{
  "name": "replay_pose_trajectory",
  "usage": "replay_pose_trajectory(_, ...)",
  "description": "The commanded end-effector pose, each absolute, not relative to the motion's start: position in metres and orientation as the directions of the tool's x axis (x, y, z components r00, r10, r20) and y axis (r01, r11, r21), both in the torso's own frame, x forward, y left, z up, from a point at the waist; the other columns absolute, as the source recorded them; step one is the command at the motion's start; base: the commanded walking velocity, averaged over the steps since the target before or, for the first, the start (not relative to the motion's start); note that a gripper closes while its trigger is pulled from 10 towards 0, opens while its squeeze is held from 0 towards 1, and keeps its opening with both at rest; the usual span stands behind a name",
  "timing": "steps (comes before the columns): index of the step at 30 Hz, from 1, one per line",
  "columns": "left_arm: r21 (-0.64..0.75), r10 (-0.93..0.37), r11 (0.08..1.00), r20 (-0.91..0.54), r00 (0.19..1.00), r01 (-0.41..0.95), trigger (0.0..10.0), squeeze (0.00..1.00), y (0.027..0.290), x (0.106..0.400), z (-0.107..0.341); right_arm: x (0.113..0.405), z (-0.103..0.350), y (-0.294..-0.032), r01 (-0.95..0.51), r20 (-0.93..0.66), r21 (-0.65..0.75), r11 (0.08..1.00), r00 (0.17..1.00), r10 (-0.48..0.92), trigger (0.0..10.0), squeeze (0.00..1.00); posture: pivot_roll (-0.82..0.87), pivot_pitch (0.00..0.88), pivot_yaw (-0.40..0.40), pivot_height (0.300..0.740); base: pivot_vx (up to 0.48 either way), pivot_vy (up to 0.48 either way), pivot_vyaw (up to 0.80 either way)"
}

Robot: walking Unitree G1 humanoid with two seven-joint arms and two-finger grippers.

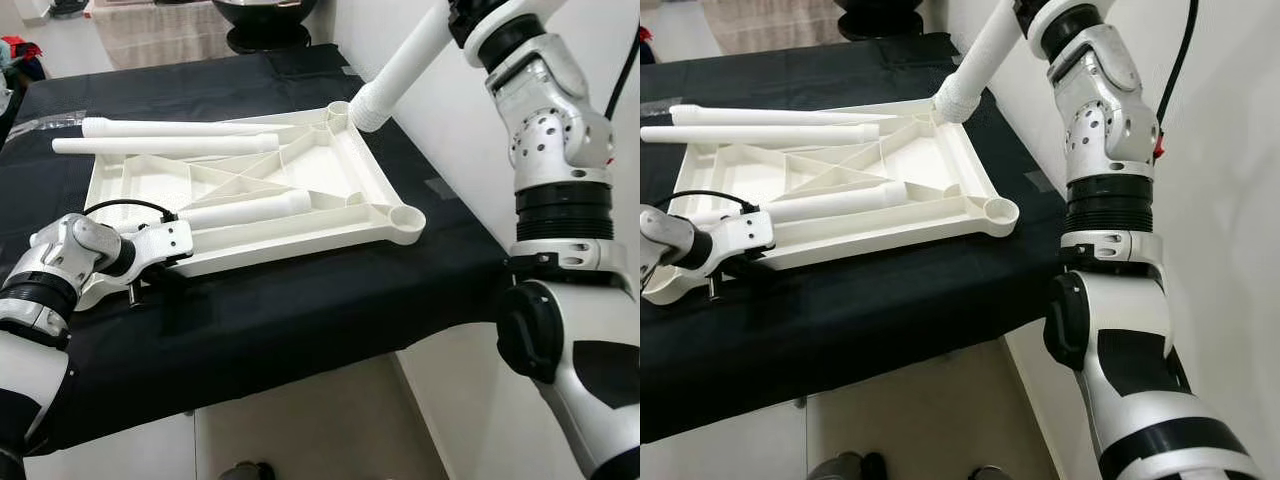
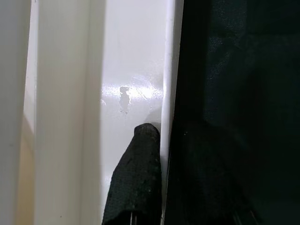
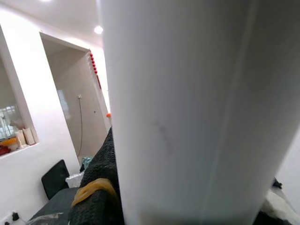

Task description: Building children table

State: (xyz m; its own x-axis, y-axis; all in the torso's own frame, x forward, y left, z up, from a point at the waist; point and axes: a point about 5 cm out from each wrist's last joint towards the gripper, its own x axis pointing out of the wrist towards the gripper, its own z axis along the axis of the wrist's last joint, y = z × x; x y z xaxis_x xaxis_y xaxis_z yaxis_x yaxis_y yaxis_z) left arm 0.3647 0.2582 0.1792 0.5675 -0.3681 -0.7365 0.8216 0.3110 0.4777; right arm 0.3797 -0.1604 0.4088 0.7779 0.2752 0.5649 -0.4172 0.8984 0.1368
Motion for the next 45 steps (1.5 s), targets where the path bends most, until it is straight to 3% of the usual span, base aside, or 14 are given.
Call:
replay_pose_trajectory(1,0.419,-0.348,0.362,-0.768,0.538,0.833,0.0,0.00,0.277,0.351,0.163,0.375,0.420,-0.158,-0.426,0.590,0.117,0.897,0.756,0.282,0.0,0.00,0.07,0.145,0.022,0.740,0.000,0.000,0.00)
replay_pose_trajectory(8,0.316,-0.382,0.320,-0.820,0.427,0.893,0.0,0.00,0.299,0.323,0.142,0.374,0.421,-0.157,-0.431,0.594,0.115,0.895,0.752,0.285,0.0,0.00,0.08,0.139,0.023,0.740,0.000,0.000,0.00)
replay_pose_trajectory(10,0.219,-0.366,0.266,-0.878,0.309,0.939,0.0,0.00,0.325,0.280,0.112,0.374,0.419,-0.157,-0.430,0.595,0.122,0.894,0.753,0.282,0.0,0.00,0.09,0.130,0.025,0.740,0.000,0.000,0.00)
replay_pose_trajectory(11,0.219,-0.366,0.266,-0.878,0.309,0.939,0.0,0.00,0.325,0.280,0.112,0.374,0.419,-0.157,-0.430,0.595,0.122,0.894,0.753,0.282,0.0,0.00,0.09,0.130,0.025,0.740,0.000,0.000,0.00)
replay_pose_trajectory(12,0.119,-0.316,0.242,-0.929,0.194,0.963,0.0,0.00,0.349,0.238,0.090,0.374,0.417,-0.156,-0.430,0.592,0.122,0.894,0.755,0.282,0.0,0.00,0.09,0.128,0.026,0.740,0.000,0.000,0.00)
replay_pose_trajectory(22,0.116,-0.179,0.285,-0.969,0.172,0.952,0.0,0.00,0.387,0.208,0.093,0.375,0.416,-0.156,-0.432,0.591,0.122,0.894,0.755,0.284,0.0,0.00,0.10,0.134,0.026,0.740,0.000,0.000,0.00)
replay_pose_trajectory(30,0.140,-0.085,0.251,-0.983,0.165,0.958,0.0,0.00,0.403,0.195,0.101,0.375,0.415,-0.154,-0.436,0.587,0.123,0.892,0.757,0.289,0.0,0.00,0.11,0.139,0.026,0.740,0.000,0.000,0.00)
replay_pose_trajectory(31,0.140,-0.075,0.247,-0.984,0.163,0.959,3.2,0.00,0.404,0.192,0.100,0.375,0.414,-0.154,-0.437,0.586,0.122,0.891,0.757,0.291,0.0,0.00,0.11,0.139,0.026,0.740,0.000,0.000,0.00)
replay_pose_trajectory(32,0.140,-0.075,0.247,-0.984,0.163,0.959,3.2,0.00,0.404,0.192,0.100,0.375,0.414,-0.154,-0.437,0.586,0.122,0.891,0.757,0.291,0.0,0.00,0.11,0.139,0.026,0.740,0.000,0.000,0.00)
replay_pose_trajectory(33,0.145,-0.063,0.241,-0.984,0.164,0.960,8.0,0.00,0.405,0.190,0.099,0.375,0.414,-0.154,-0.438,0.585,0.122,0.891,0.757,0.292,0.0,0.00,0.11,0.139,0.026,0.740,0.000,0.000,0.00)
replay_pose_trajectory(34,0.145,-0.072,0.243,-0.983,0.167,0.959,10.0,1.00,0.405,0.190,0.098,0.375,0.414,-0.154,-0.438,0.584,0.122,0.891,0.758,0.292,0.0,0.00,0.10,0.141,0.022,0.740,0.000,0.000,0.00)
replay_pose_trajectory(40,0.184,-0.038,0.194,-0.980,0.195,0.964,10.0,1.00,0.401,0.195,0.093,0.377,0.413,-0.153,-0.440,0.581,0.124,0.889,0.759,0.295,0.0,0.00,0.10,0.141,0.018,0.740,0.000,0.000,0.00)
replay_pose_trajectory(41,0.207,-0.032,0.198,-0.975,0.218,0.958,10.0,0.00,0.399,0.199,0.093,0.376,0.413,-0.152,-0.443,0.581,0.122,0.888,0.757,0.299,0.0,0.00,0.10,0.141,0.016,0.740,0.000,0.000,0.00)
replay_pose_trajectory(45,0.264,-0.035,0.217,-0.960,0.278,0.940,10.0,0.00,0.395,0.211,0.095,0.377,0.412,-0.151,-0.447,0.579,0.118,0.887,0.756,0.305,0.0,0.00,0.10,0.142,0.015,0.740,0.000,0.000,0.00)
